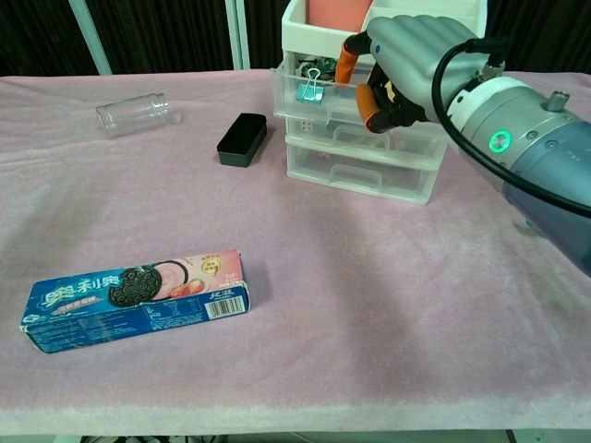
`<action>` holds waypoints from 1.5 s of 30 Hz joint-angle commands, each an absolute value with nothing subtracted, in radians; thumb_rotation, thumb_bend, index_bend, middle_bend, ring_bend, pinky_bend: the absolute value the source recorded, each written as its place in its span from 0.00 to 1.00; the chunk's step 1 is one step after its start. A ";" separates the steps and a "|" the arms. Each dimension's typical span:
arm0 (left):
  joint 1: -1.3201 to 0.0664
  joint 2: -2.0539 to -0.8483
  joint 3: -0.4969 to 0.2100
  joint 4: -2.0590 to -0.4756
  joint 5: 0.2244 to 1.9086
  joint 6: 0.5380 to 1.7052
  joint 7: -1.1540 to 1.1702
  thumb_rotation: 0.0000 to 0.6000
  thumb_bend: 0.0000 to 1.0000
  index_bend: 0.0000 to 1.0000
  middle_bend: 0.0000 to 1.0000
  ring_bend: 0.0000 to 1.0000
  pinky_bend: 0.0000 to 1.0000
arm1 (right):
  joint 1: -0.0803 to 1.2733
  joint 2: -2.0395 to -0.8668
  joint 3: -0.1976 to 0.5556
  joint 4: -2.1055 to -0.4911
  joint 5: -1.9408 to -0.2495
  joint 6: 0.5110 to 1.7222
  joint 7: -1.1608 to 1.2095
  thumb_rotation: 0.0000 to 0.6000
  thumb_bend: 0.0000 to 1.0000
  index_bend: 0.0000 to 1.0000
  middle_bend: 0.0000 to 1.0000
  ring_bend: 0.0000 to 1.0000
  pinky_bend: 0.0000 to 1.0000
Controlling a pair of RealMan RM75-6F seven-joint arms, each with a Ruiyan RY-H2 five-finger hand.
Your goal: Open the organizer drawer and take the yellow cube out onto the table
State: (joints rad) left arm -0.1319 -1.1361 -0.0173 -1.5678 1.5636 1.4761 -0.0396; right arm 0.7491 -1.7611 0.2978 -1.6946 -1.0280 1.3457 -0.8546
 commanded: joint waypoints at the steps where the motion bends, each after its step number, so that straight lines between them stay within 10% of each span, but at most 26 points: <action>1: -0.132 -1.136 -0.017 -1.568 1.563 1.476 -0.040 1.00 0.00 0.00 0.00 0.00 0.00 | 0.750 -1.756 0.297 -1.710 -1.016 1.347 -0.872 1.00 0.63 0.41 0.83 0.92 0.85; 45: -0.132 -1.134 -0.020 -1.571 1.557 1.474 -0.040 1.00 0.00 0.00 0.00 0.00 0.00 | 0.745 -1.733 0.253 -1.832 -0.996 1.378 -0.935 1.00 0.63 0.48 0.83 0.91 0.85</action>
